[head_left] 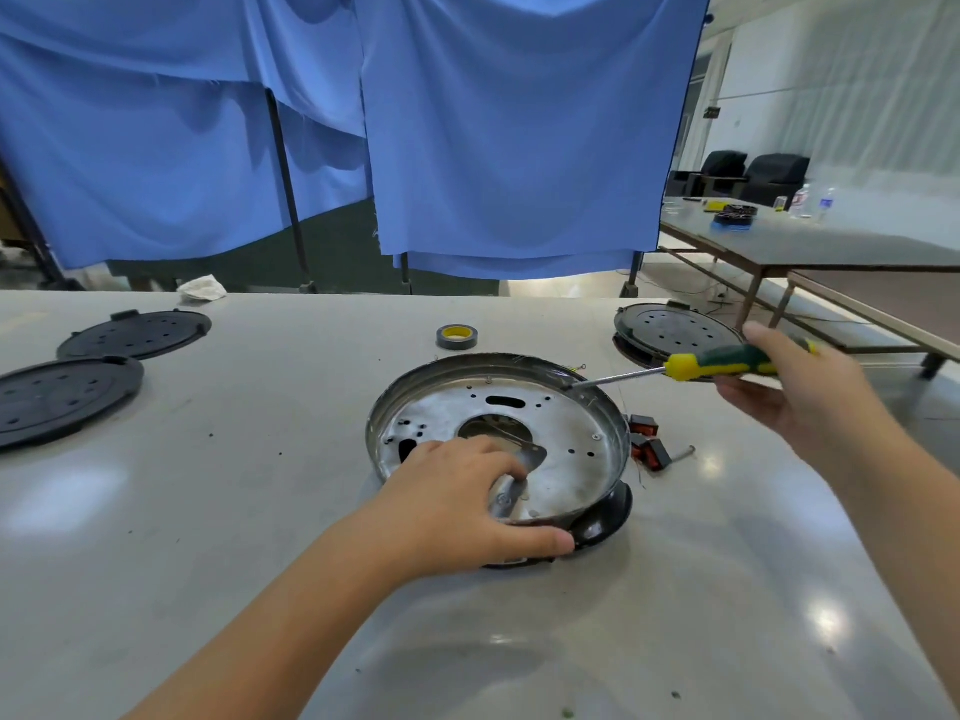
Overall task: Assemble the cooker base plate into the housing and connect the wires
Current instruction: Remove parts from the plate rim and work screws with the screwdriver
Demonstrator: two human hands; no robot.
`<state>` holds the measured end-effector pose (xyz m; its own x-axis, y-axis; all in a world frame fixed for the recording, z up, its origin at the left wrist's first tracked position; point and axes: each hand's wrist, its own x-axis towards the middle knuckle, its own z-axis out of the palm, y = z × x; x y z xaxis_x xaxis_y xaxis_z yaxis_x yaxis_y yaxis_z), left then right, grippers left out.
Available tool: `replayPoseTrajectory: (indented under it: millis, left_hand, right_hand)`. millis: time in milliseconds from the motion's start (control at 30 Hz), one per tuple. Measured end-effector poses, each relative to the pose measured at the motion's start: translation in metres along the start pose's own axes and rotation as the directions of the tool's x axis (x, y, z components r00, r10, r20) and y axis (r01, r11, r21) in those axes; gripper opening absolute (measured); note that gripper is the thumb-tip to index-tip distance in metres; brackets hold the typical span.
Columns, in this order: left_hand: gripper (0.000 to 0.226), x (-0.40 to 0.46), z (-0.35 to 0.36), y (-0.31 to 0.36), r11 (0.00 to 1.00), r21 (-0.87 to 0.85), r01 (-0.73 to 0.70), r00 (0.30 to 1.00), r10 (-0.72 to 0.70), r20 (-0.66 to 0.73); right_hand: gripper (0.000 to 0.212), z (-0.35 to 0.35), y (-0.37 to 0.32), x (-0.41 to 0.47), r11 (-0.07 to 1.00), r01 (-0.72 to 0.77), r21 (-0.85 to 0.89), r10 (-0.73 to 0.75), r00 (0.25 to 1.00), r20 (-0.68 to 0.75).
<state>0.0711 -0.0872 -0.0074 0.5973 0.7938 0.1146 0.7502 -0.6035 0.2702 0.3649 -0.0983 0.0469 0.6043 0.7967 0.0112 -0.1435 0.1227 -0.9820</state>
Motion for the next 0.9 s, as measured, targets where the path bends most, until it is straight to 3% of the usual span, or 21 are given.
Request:
replayPoseTrajectory:
  millis: [133,267,367,467,800,900]
  left_hand:
    - [0.067,0.002,0.005,0.007,0.999,-0.003,0.041,0.998,-0.041,-0.056]
    - [0.069,0.005,0.010,0.018,0.996,0.032,0.081,0.995,-0.078,-0.067]
    - [0.071,0.005,0.014,0.023,0.993,0.061,0.105,0.993,-0.101,-0.063]
    - [0.072,0.007,0.016,0.025,0.990,0.080,0.116,0.992,-0.111,-0.054]
    - [0.075,0.009,0.016,0.024,0.990,0.066,0.121,0.993,-0.120,-0.024]
    - [0.074,0.008,0.015,0.024,0.990,0.069,0.123,0.992,-0.122,-0.022]
  right_hand:
    - [0.017,-0.024,0.031,0.002,0.996,-0.005,0.084,0.005,1.000,0.003]
    - [0.021,-0.028,0.060,0.002,0.980,0.085,-0.181,-0.100,0.992,-0.073]
    - [0.027,-0.028,0.078,0.005,0.858,0.179,-0.482,-0.248,0.965,-0.084]
    - [0.030,-0.034,0.092,0.008,0.744,0.229,-0.628,-0.296,0.955,-0.003]
    - [0.034,-0.031,0.100,0.006,0.474,0.259,-0.841,-0.271,0.952,0.141]
    - [0.030,-0.028,0.098,0.006,0.320,0.279,-0.906,-0.300,0.936,0.182]
